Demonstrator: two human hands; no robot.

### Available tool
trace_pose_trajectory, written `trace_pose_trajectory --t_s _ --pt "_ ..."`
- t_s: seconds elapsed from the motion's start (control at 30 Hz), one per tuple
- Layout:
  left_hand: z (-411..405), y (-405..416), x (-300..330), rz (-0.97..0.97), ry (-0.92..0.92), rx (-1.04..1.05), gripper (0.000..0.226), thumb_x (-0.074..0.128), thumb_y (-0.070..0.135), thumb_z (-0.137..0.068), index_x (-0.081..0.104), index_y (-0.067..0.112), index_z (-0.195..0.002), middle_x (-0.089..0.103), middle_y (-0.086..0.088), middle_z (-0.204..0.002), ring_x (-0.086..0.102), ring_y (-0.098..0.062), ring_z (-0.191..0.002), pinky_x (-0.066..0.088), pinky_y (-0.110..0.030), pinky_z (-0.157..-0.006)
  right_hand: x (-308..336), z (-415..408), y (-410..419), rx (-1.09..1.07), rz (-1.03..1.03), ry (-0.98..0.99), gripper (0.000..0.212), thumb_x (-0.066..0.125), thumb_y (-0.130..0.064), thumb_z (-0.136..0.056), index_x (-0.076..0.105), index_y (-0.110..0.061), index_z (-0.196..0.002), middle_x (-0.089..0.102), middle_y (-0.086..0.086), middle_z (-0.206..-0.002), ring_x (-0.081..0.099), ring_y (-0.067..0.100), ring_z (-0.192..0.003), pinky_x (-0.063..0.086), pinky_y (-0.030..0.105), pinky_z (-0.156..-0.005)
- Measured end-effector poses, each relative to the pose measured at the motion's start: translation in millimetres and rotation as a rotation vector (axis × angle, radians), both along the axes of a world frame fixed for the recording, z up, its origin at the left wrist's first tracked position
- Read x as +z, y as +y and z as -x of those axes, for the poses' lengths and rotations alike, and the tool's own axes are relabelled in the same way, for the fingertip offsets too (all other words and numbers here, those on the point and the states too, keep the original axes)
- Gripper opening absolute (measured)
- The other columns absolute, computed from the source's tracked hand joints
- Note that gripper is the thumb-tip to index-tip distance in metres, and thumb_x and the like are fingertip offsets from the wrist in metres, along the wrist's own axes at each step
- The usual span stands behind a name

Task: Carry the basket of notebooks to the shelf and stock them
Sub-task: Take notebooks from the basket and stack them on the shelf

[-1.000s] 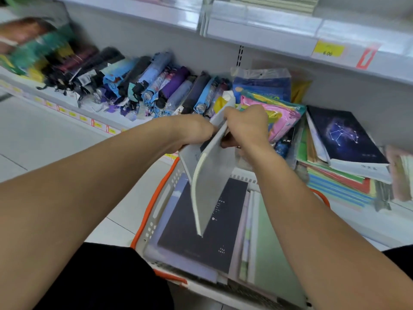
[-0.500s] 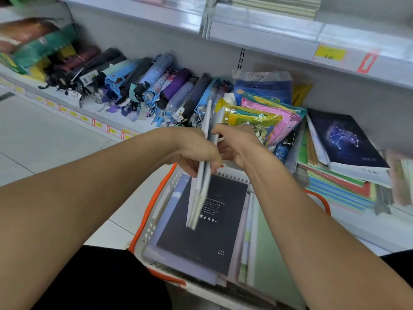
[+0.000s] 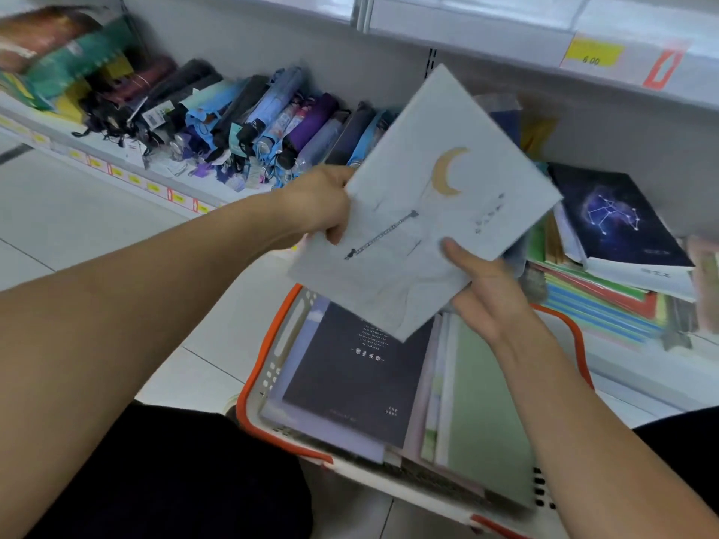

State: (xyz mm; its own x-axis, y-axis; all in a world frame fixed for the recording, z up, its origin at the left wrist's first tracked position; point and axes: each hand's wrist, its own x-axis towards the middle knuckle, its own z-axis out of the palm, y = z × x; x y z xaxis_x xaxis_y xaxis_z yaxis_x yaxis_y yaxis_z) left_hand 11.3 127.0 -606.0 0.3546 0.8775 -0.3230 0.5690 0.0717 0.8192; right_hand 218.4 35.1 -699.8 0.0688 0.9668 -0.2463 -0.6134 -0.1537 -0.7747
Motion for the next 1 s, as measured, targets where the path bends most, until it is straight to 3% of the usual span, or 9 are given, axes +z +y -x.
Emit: trace_pose_trajectory --t_s 0.07,0.17,0.27,0.37,0.47,0.6,0.73,0.87,1.0 --pt "5.7 6.2 10.1 -0.093 0.062 -0.032 0.050 0.055 -0.017 -0.072 0.062 0.014 -0.111 0.066 -0.011 -0.116 0.060 -0.031 -0.108 0.052 -0.048 -0.094 10.0 5.8 6.6 -0.124 -0.144 -0.210 0.045 0.070 0.002 -0.081 0.062 -0.006 -0.125 0.071 0.010 -0.119 0.068 0.027 -0.109 0.057 0.042 -0.085" --pt "26.1 19.3 16.7 -0.059 0.072 -0.114 0.040 0.066 -0.008 -0.080 0.062 0.009 -0.116 0.068 -0.009 -0.114 0.063 -0.026 -0.105 0.055 -0.044 -0.091 5.4 12.6 7.1 -0.192 -0.221 -0.518 0.031 0.073 0.011 -0.077 0.071 -0.009 -0.102 0.077 0.000 -0.096 0.073 0.018 -0.090 0.058 0.034 -0.082" --pt "41.8 24.6 8.0 -0.003 0.201 -0.231 0.036 0.074 0.000 -0.079 0.065 0.012 -0.111 0.070 -0.007 -0.106 0.066 -0.022 -0.097 0.057 -0.037 -0.081 -21.0 16.8 -1.4 -0.109 -0.149 -0.610 0.032 0.076 0.012 -0.075 0.073 -0.012 -0.095 0.077 -0.007 -0.089 0.073 0.012 -0.084 0.058 0.029 -0.079" --pt "43.6 22.3 -7.0 0.026 0.345 -0.321 0.029 0.079 0.014 -0.079 0.067 0.013 -0.105 0.070 -0.008 -0.104 0.065 -0.023 -0.096 0.058 -0.037 -0.080 -50.1 14.3 -13.8 -0.011 -0.048 -0.659 0.035 0.080 0.008 -0.073 0.074 -0.023 -0.089 0.077 -0.010 -0.090 0.073 0.006 -0.086 0.056 0.022 -0.079" --pt "45.5 24.5 -9.6 0.088 0.229 -0.309 0.032 0.078 0.015 -0.080 0.067 0.014 -0.110 0.071 -0.003 -0.107 0.066 -0.020 -0.098 0.057 -0.031 -0.080 -65.7 15.5 -19.1 0.043 0.001 -0.708 0.034 0.078 0.004 -0.077 0.072 -0.026 -0.092 0.075 -0.014 -0.092 0.071 -0.001 -0.086 0.053 0.013 -0.076" --pt "47.1 29.9 -4.6 0.085 0.072 -0.264 0.037 0.075 0.013 -0.081 0.065 0.012 -0.116 0.072 -0.003 -0.111 0.067 -0.021 -0.106 0.057 -0.031 -0.088 -65.9 17.4 -15.0 -0.002 0.004 -0.609 0.029 0.074 0.005 -0.080 0.074 -0.017 -0.100 0.077 -0.006 -0.097 0.072 0.008 -0.094 0.057 0.025 -0.088" --pt "42.4 31.5 13.4 -0.021 -0.224 -0.179 0.057 0.077 0.019 -0.076 0.057 0.021 -0.129 0.071 0.002 -0.117 0.067 -0.017 -0.108 0.055 -0.038 -0.091 -13.9 16.4 3.4 -0.064 -0.082 -0.459 0.037 0.073 0.005 -0.079 0.068 -0.002 -0.115 0.076 0.004 -0.106 0.072 0.018 -0.101 0.058 0.030 -0.088" --pt "20.7 23.7 28.9 -0.212 -0.311 -0.039 0.049 0.079 0.039 -0.067 0.068 0.025 -0.113 0.073 0.009 -0.108 0.070 -0.011 -0.100 0.054 -0.037 -0.093 71.4 9.8 27.7 -0.102 -0.258 -0.387 0.045 0.078 -0.009 -0.075 0.067 0.000 -0.118 0.072 0.013 -0.116 0.069 0.027 -0.108 0.056 0.041 -0.092" --pt "-10.8 23.7 58.7 -0.355 -0.638 0.219 0.044 0.077 0.037 -0.077 0.066 0.019 -0.117 0.073 0.006 -0.110 0.070 -0.013 -0.099 0.056 -0.035 -0.085 141.9 -11.4 43.0 -0.187 -0.343 -0.676 0.036 0.078 -0.023 -0.083 0.067 -0.019 -0.117 0.074 -0.001 -0.115 0.070 0.019 -0.107 0.055 0.043 -0.094"
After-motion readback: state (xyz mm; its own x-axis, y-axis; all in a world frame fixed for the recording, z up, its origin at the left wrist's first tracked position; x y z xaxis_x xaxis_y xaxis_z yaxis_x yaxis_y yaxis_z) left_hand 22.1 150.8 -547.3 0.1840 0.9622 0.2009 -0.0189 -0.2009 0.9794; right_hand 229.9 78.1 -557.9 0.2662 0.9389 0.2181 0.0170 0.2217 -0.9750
